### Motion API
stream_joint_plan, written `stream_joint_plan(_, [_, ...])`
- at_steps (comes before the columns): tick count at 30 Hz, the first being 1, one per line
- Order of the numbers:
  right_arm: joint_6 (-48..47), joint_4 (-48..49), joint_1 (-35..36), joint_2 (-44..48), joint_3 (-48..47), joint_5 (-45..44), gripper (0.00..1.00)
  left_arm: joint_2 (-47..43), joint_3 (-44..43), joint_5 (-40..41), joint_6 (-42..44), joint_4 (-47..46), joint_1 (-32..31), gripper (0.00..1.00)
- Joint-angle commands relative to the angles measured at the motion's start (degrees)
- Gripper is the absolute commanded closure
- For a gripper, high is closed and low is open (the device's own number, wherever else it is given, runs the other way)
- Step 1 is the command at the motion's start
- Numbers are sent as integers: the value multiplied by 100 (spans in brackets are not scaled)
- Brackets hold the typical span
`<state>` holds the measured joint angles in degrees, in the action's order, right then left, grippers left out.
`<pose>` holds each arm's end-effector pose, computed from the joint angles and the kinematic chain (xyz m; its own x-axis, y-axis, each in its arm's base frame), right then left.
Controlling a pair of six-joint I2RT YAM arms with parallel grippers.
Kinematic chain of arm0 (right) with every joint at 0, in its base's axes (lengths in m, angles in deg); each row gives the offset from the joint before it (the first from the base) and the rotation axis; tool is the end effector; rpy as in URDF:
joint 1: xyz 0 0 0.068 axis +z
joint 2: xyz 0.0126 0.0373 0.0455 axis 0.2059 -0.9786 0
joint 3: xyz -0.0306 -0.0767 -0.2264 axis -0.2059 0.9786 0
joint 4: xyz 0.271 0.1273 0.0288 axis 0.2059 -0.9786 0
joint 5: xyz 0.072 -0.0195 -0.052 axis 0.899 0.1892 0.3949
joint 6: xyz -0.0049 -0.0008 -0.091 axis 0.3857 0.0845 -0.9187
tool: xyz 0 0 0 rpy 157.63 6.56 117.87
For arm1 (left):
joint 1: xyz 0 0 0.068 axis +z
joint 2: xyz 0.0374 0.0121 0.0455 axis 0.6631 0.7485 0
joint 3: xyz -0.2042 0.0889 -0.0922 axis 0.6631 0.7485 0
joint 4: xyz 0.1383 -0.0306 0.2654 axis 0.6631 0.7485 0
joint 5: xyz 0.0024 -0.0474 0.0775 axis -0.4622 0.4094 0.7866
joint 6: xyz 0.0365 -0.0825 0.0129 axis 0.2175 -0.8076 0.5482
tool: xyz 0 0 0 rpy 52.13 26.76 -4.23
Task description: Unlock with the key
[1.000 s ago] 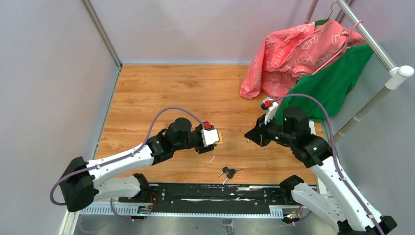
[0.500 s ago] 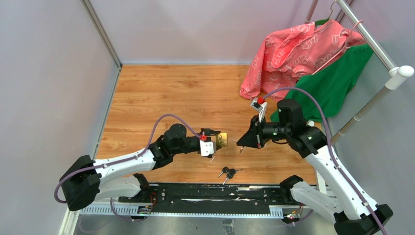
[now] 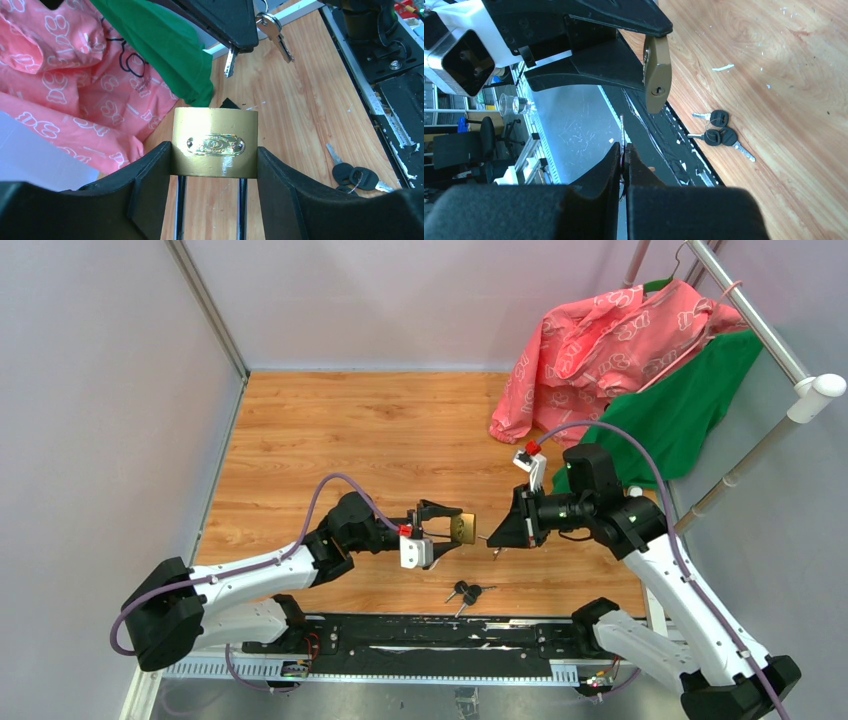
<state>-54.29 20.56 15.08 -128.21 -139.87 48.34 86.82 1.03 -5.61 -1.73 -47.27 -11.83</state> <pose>0.2000 0.1704 0.3040 -0.7485 -0.1455 -0.6470 -0.6468 0.3757 0.6637 0.1602 -0.2901 0.1999 0.5634 0.0649 -0.8236 0.8238 0.0313 0.5660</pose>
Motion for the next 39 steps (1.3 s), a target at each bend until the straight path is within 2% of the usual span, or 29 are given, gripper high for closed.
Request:
stream_joint_plan(1, [57, -560, -103, 50, -222, -133, 100, -111, -299, -252, 150, -682, -16, 100])
stream_joint_plan(6, [-36, -803, -122, 102, -204, -193, 100, -68, -345, -405, 98, -680, -14, 100])
stream_joint_plan(39, [358, -262, -121, -284, -266, 11, 100, -107, -363, -726, 82, -680, -25, 100])
